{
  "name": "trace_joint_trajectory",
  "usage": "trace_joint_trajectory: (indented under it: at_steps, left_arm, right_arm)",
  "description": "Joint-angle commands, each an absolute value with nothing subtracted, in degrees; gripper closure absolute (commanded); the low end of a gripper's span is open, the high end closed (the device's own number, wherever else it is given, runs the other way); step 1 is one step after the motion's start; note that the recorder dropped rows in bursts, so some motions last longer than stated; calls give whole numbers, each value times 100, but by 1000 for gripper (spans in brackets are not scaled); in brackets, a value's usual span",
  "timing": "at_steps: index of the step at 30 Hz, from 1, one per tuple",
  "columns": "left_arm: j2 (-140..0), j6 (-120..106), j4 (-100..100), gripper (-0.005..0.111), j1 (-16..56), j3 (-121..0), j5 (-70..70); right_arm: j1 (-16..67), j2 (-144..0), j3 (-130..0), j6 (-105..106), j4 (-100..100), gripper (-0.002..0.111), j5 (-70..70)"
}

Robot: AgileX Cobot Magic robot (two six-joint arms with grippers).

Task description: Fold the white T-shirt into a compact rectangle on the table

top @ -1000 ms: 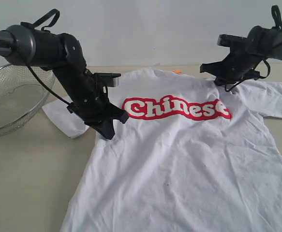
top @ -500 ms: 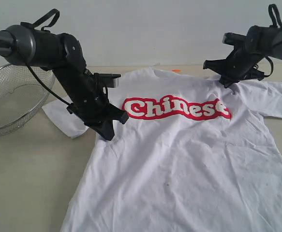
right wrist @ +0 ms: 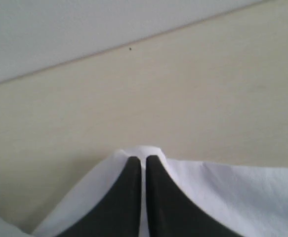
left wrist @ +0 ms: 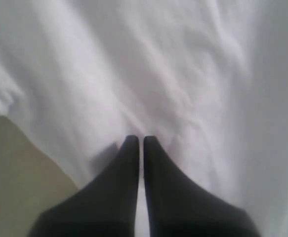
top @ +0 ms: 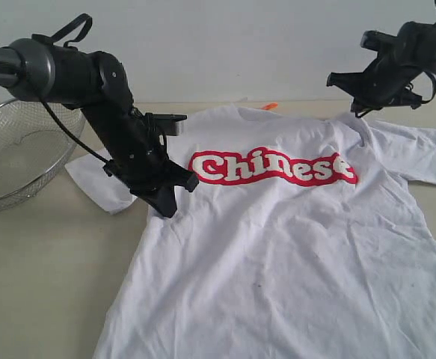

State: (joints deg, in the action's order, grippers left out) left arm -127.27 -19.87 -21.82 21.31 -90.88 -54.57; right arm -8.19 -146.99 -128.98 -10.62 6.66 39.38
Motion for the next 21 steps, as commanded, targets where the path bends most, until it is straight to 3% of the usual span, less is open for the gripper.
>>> trace_joint_trajectory:
  at_steps: [1, 21]
  left_arm:
    - [-12727, -1995, -2203, 102, 2114, -9115, -5486]
    - [-12727, -1969, -2203, 102, 2114, -9115, -5486]
  right_arm:
    - [-869, -14687, -13126, -954, 736, 108, 4239]
    - [-631, -14985, -13148, -476, 909, 108, 4408]
